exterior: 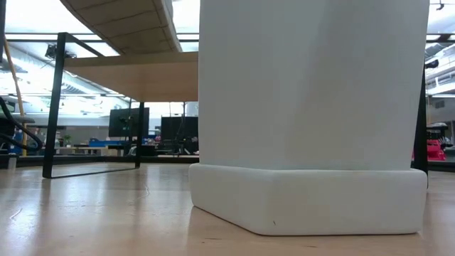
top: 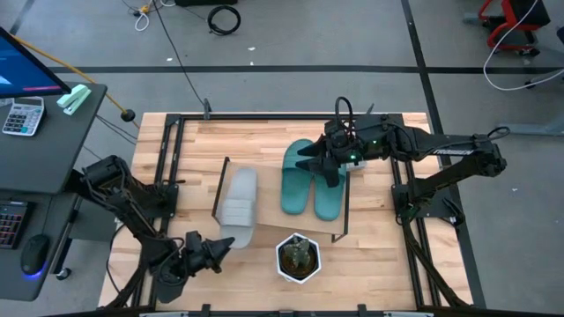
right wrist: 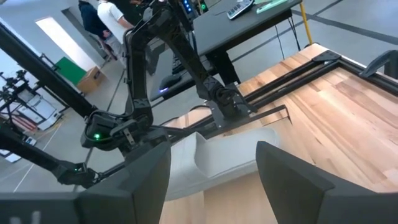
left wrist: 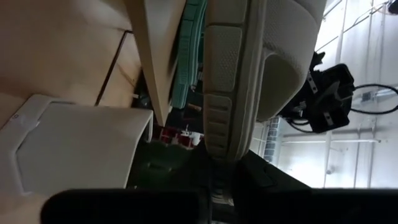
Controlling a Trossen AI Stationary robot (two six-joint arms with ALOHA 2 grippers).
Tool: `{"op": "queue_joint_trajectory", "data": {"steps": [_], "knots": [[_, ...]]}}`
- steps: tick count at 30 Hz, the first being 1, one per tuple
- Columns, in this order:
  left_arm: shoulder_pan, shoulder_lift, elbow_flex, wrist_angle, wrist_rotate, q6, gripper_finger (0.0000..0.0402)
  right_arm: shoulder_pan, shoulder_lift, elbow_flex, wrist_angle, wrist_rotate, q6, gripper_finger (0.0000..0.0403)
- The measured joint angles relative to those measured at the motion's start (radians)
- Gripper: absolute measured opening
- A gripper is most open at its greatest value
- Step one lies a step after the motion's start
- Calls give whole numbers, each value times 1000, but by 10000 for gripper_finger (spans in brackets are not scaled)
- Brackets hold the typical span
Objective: Pick and place slides into the shelf
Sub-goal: Put the bottom gray slide on the shelf
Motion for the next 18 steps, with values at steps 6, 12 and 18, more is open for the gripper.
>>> {"op": "queue_joint_trajectory", "data": {"steps": [6, 12, 18], "knots": [[14, 0, 0, -3, 0, 13, 105, 0, 0, 0, 0, -22, 1, 242], [24, 0, 0, -4, 0, 43, 149, 6, 0, 0, 0, -25, 0, 242], [25, 0, 1, -101, 0, 30, 171, 6, 0, 0, 0, -61, 3, 242]]}}
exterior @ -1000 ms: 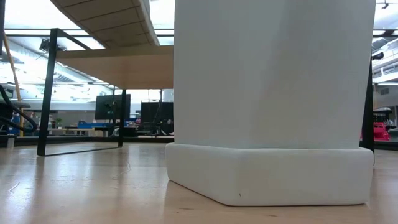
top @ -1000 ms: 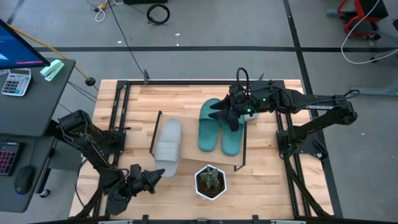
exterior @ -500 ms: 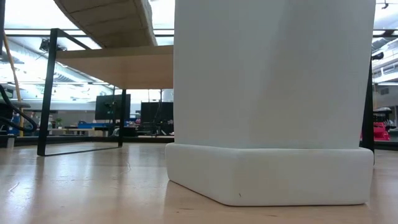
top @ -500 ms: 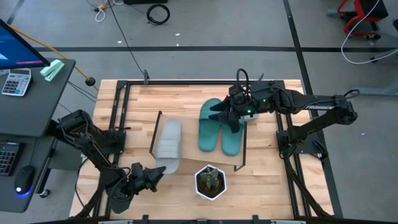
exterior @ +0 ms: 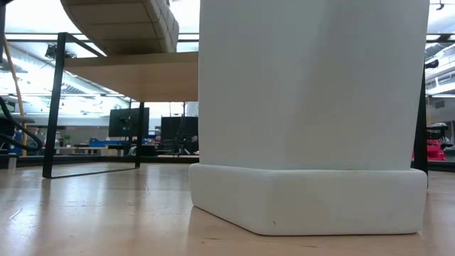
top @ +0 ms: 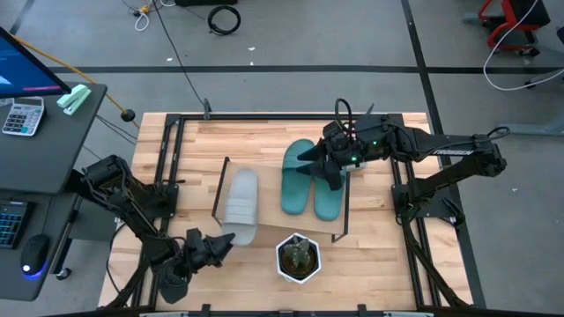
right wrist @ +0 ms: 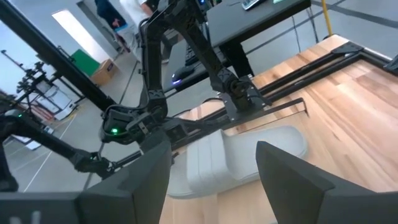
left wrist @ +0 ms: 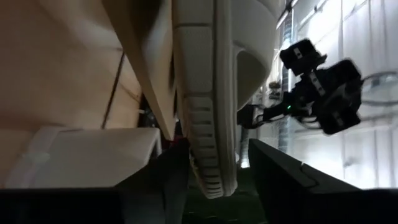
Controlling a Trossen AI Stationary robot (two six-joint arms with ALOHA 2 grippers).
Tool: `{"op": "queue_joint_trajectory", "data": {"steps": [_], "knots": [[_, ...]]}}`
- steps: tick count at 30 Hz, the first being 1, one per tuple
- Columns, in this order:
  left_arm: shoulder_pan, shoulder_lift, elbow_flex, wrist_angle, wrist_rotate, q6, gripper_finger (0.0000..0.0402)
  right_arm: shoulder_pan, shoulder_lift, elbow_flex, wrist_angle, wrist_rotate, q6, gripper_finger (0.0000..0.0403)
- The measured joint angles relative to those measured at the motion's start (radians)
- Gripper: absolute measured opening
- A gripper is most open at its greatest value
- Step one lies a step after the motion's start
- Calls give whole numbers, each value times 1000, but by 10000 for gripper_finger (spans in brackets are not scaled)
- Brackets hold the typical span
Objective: Pick and place slides into the shelf
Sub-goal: Put the bottom gray slide on the shelf
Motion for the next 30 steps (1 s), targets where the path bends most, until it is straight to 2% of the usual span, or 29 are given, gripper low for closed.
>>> {"op": "queue_joint_trajectory", "data": {"steps": [3, 19, 24, 30], "knots": [[0, 0, 0, -86, 2, -55, 170, 0, 0, 0, 0, -16, 0, 242], [-37, 0, 0, -364, 2, -57, 112, 0, 0, 0, -1, -58, 1, 242], [-48, 0, 0, -369, 1, -43, 118, 0, 0, 0, -1, -65, 1, 242], [-45, 0, 0, -354, 0, -42, 152, 0, 0, 0, -1, -66, 1, 242]]}}
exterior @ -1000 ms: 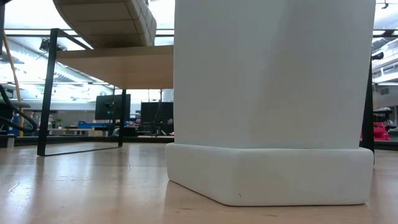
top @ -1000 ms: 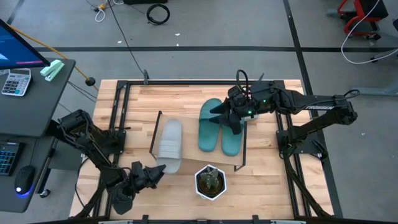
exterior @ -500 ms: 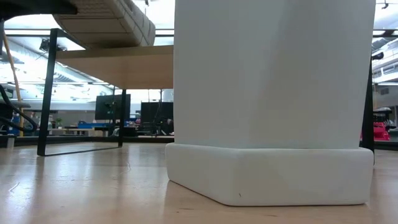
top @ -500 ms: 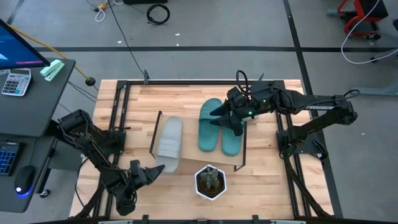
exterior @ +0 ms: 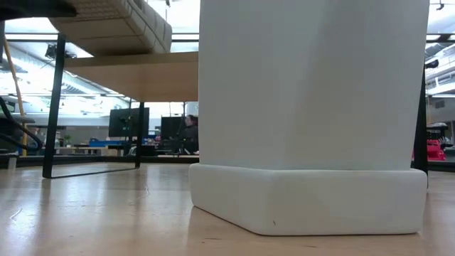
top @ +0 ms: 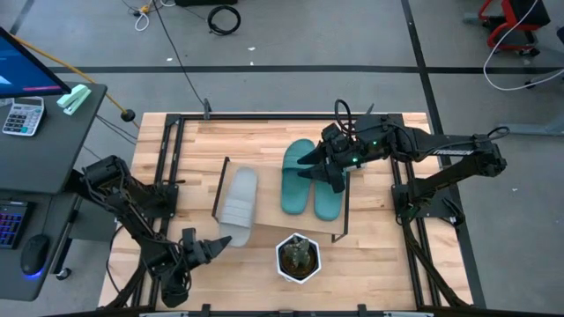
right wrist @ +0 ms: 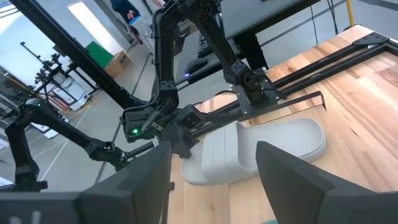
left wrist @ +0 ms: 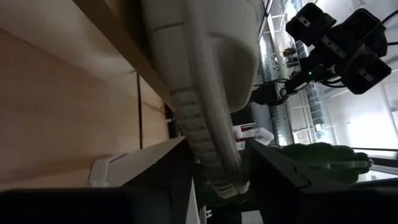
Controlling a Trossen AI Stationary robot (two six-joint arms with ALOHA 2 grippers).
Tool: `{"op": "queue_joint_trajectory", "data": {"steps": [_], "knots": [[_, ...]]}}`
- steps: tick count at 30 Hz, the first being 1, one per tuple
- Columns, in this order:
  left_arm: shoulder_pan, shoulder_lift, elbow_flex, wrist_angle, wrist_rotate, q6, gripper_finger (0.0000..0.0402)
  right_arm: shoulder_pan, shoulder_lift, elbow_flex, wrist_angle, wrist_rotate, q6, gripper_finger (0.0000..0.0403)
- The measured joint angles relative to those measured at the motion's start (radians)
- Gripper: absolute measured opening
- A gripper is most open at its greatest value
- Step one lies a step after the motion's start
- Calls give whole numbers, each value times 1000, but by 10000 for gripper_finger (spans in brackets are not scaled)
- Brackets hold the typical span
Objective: Pick and place slides into the shelf
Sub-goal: Put the bottom gray slide on the shelf
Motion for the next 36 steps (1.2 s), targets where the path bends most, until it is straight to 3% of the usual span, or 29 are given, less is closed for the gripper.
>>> {"op": "queue_joint_trajectory", "data": {"steps": [16, 36], "knots": [[47, 0, 0, 7, 0, 25, 257, 0, 0, 0, 0, -1, -1, 242], [58, 0, 0, 2, 0, 50, 229, 0, 0, 0, 0, -1, -2, 242]]}}
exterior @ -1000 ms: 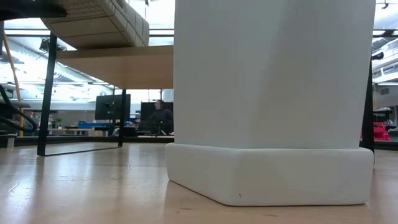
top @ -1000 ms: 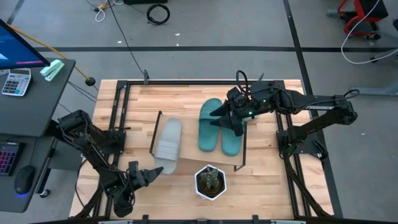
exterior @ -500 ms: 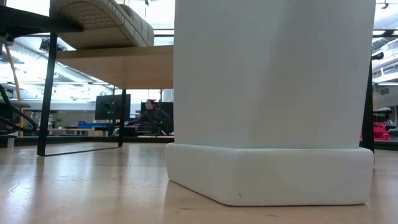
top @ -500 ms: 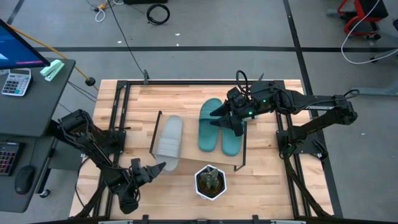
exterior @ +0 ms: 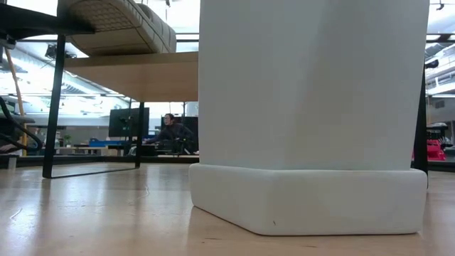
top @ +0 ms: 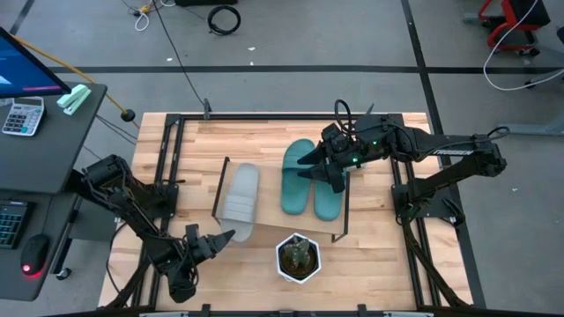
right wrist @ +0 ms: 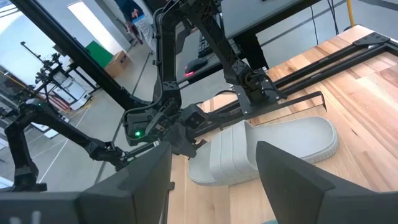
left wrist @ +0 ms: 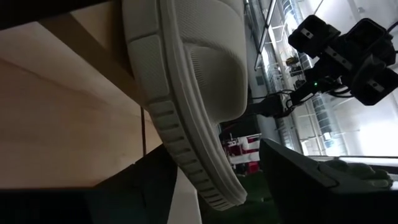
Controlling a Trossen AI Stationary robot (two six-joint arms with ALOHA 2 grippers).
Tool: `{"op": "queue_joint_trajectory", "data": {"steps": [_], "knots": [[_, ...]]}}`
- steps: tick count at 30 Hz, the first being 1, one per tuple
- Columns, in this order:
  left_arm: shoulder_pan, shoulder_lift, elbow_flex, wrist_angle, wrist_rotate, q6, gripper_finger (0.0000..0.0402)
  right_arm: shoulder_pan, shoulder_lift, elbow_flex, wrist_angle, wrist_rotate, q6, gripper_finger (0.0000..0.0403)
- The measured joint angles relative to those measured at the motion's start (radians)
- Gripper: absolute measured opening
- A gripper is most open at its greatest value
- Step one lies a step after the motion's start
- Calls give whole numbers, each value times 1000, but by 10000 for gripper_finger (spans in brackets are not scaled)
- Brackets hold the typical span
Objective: Pick and place slides into the shelf
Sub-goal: Put the bottom gray slide on the shelf, then put the gray slide on the shelf
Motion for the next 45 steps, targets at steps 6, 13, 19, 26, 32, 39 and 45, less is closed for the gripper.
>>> {"op": "queue_joint_trajectory", "data": {"steps": [6, 13, 19, 26, 32, 39, 45], "knots": [[0, 0, 0, -1, 0, 1, 228, 0, 0, 0, 0, 0, 0, 242], [0, 0, 0, 7, 2, -23, 232, 0, 0, 0, 0, 0, 0, 242], [0, 0, 0, 2, 6, -22, 266, 0, 0, 0, 0, 0, 1, 242], [-19, 0, 0, -52, 69, -5, 313, 0, 0, 0, 0, -23, 1, 242], [-47, 0, 0, -55, 107, 1, 340, 0, 0, 0, 0, -32, 2, 242], [-167, 0, 0, 39, 161, 2, 358, -1, 0, 0, -3, -80, -3, 242], [-251, 0, 10, 184, 164, 83, 356, -19, 0, 0, -67, -117, -35, 242]]}}
